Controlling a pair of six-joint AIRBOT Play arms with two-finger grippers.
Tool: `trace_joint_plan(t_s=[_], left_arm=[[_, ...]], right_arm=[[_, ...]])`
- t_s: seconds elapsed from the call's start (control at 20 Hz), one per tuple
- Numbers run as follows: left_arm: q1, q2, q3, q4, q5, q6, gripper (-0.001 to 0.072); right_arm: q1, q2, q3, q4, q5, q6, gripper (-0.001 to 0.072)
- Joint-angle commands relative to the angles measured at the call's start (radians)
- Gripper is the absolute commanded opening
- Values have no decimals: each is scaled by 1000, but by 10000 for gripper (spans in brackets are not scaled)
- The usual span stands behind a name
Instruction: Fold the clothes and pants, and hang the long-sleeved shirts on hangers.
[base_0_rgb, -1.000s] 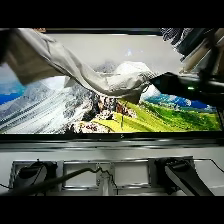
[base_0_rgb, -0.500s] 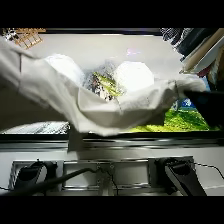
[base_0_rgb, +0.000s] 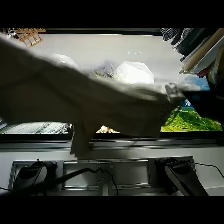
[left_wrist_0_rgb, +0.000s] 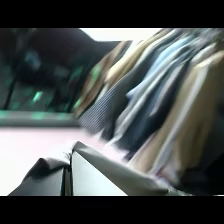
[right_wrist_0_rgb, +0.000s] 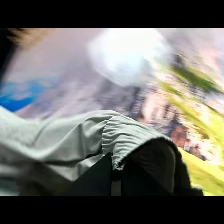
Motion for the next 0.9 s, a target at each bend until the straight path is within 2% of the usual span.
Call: trace_joint_plan(t_s=[0.0,0.2,0.35,0.45,0.55,0.65,0.85], left_arm=[[-37,-245,0,-3,62,67,-1],[-207,-536,0,-8,245,217,-2],[-257,-652,0,31,267,227,-2],[-251,-666,-1,129,266,221,-3],[-227,-657,-1,235,245,148,-3],[-209,-644,-10,253,186,110,-3],[-223,-531,-172,257,127,110,-3]], right_arm=[[0,-182,-66,-67,-138,1,35],[-11,-517,-48,-69,-397,-24,35],[-33,-723,-15,-36,-470,-46,35],[-48,-784,-13,-23,-466,-46,35],[-69,-798,-14,-30,-458,-46,35],[-85,-793,-14,-34,-423,-75,32],[-84,-789,-35,-79,-221,-201,32]])
